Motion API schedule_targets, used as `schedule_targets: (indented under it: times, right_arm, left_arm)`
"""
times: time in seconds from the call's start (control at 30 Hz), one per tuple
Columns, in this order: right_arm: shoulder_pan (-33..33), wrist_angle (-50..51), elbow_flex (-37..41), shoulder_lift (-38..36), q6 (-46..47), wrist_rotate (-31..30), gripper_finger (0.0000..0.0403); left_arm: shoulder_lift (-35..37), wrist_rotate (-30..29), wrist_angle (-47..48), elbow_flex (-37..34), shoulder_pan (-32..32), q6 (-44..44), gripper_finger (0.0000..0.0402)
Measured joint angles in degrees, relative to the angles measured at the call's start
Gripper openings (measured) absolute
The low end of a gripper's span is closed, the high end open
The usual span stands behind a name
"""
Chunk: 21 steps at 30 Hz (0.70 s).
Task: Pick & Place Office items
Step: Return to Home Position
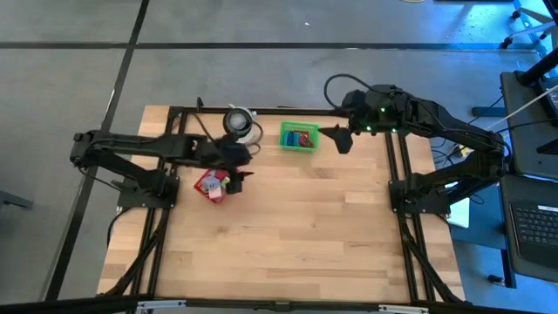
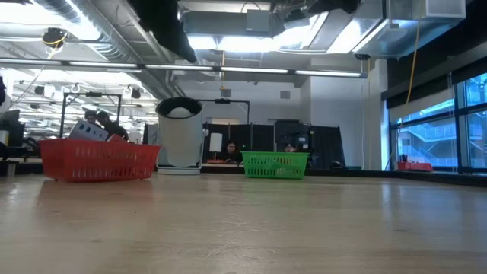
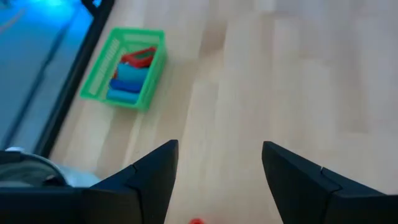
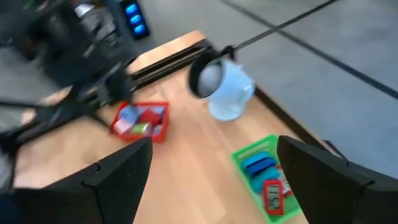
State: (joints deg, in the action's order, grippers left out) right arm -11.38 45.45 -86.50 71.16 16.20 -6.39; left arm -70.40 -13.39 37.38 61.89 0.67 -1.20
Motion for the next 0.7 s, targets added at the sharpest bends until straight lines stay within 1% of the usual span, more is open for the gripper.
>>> schedule_targets:
  times: [0.03,0.1,0.2,0.3,0.47,0.57,0.7]
  right_arm:
    - [0.0,0.6,0.0,0.0,-0.6,1.1,0.0347]
    - [0.0,3.0,0.0,0.0,-1.3,1.4,0.0347]
    - [0.0,6.9,0.0,0.0,-1.0,-0.7,0.0347]
    - [0.0,9.2,0.0,-0.3,-1.8,-1.8,0.0347]
    - [0.9,8.2,1.0,-0.9,-4.1,-1.6,0.0347]
    - [1.5,4.4,6.2,-2.8,-3.8,-1.7,0.0347]
    - [1.5,-4.5,16.4,-7.7,-0.7,-1.0,0.0347]
  left_arm:
    - [1.1,2.1,0.1,0.0,0.6,-0.1,0.0228]
    - [3.6,5.6,0.6,0.0,1.7,-0.5,0.0228]
    - [8.2,6.8,0.8,0.0,2.9,-0.5,0.0230]
    - [13.5,5.5,2.4,0.0,3.7,-0.7,0.0229]
    - [22.9,1.0,7.2,-0.2,3.7,-4.1,0.0230]
    - [28.9,-1.3,7.5,-2.0,3.5,-6.0,0.0231]
    - [35.8,-2.6,6.9,-4.7,3.5,-9.2,0.0228]
